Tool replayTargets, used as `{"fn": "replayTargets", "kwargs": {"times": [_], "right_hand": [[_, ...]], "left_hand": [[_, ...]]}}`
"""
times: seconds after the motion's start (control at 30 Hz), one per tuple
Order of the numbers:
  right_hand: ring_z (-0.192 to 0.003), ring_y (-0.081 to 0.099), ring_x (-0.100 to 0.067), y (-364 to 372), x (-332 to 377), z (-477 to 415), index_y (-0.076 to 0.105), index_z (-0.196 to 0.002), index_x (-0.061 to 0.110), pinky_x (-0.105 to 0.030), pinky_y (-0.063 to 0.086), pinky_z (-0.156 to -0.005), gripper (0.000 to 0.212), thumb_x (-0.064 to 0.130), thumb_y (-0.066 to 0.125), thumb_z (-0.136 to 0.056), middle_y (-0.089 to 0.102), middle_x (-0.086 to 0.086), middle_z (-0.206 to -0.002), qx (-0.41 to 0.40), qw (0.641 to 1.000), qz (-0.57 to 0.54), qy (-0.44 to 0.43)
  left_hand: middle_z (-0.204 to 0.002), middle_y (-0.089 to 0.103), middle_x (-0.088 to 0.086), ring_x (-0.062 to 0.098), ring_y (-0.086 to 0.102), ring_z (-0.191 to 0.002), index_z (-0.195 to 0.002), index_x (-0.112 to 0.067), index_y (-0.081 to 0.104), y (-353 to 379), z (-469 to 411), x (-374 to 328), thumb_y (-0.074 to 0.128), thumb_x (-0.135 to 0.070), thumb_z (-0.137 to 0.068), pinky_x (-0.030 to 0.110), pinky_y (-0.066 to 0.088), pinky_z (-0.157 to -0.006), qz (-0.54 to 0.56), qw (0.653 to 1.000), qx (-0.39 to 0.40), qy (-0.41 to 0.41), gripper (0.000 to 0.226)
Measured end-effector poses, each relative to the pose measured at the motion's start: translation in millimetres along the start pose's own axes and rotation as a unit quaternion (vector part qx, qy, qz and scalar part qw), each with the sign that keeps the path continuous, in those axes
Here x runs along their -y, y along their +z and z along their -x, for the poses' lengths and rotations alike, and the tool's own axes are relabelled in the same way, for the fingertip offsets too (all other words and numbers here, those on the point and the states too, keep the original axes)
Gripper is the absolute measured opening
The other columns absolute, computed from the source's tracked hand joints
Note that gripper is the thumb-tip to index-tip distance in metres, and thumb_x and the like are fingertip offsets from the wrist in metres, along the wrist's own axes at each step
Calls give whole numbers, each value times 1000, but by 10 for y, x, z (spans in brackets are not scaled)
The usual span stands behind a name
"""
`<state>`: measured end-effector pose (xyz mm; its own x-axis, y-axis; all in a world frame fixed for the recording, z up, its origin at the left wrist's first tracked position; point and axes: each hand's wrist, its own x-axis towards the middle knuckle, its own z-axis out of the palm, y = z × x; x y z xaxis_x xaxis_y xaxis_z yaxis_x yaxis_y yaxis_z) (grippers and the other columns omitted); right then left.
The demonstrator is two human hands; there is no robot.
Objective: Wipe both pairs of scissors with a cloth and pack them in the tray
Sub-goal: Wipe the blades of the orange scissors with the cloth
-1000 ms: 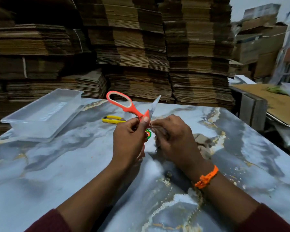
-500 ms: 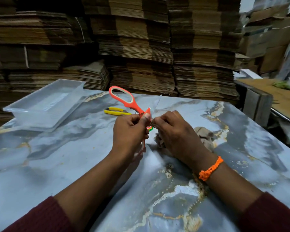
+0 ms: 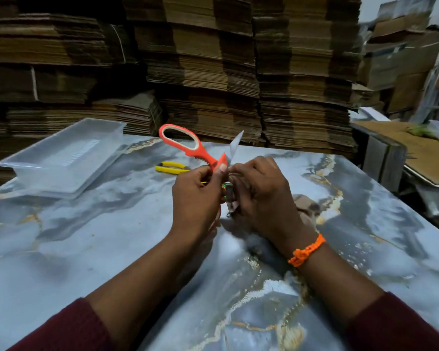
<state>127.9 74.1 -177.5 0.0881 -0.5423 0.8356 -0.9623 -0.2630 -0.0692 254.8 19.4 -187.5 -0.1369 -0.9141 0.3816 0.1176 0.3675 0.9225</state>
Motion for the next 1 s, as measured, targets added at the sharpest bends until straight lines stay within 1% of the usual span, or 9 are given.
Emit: {"fn": "replayTargets", "kwargs": {"times": [0.13,0.27,0.33,0.43,0.6,0.7,0.83,0.93,1.0], "right_hand": [[-82,52,-27,-5,-35,39,73,-103,2,-33,42,-71,11,5,65,-96,60,-13,-87,15,1000,-5,4],[-77,50,-30,-55,-420,166,72,-87,6,-42,48,-65,16,13,59,-94,56,-11,-77,97,994,38,35],[-76,57,-29,-217,-633,196,75,-86,8,-43,52,-69,20,16,59,-95,61,-8,-77,65,989,34,125],[-87,66,-21,-383,-597,126,76,-95,11,-38,54,-80,7,11,70,-94,71,-3,-89,-32,978,-3,208],[-94,64,-21,-196,-113,26,73,-104,11,-31,51,-84,11,11,72,-93,70,-4,-98,-35,993,-55,101],[-86,64,-30,-66,-10,18,74,-102,8,-40,52,-75,10,9,70,-94,66,-10,-91,-19,998,-38,42],[-80,60,-35,69,-5,37,74,-102,6,-43,52,-68,14,10,62,-98,64,-13,-89,9,1000,-15,-2],[-81,61,-33,15,-121,63,75,-105,7,-38,53,-65,14,9,66,-94,66,-11,-93,46,998,-2,-45],[-81,61,-31,-51,-265,123,76,-100,12,-36,54,-60,19,22,61,-94,65,-7,-89,94,994,18,-45]], "left_hand": [[-73,74,20,21,64,-62,-83,-7,79,0,0,-7,67,-37,-98,42,58,-63,15,1000,8,-17,36],[-64,69,14,19,60,-56,-80,-12,77,-119,-4,-85,66,-31,-100,34,52,-57,37,999,-33,-21,30],[-69,73,17,25,67,-59,-82,-14,77,-181,-11,-135,63,-33,-100,35,53,-57,27,999,-28,-5,30],[-65,72,7,12,64,-53,-84,-9,77,-160,-41,-98,64,-32,-100,23,49,-50,18,999,-30,-14,31],[-62,66,9,8,61,-51,-82,-8,74,-52,-16,-65,63,-35,-100,20,47,-47,16,1000,-21,-8,34],[-59,61,2,4,56,-49,-80,-7,71,-15,4,-73,63,-30,-101,19,47,-50,19,1000,-20,0,32],[-61,60,7,7,53,-49,-86,1,73,-1,-24,-48,65,-26,-100,18,45,-46,60,997,-23,-46,32],[-68,59,15,10,54,-47,-91,4,73,-4,-28,-57,66,-24,-99,17,45,-43,100,990,-30,-94,29],[-67,60,14,18,55,-53,-88,1,73,-61,-61,-83,67,-26,-99,21,48,-47,124,986,-42,-104,30]]}}
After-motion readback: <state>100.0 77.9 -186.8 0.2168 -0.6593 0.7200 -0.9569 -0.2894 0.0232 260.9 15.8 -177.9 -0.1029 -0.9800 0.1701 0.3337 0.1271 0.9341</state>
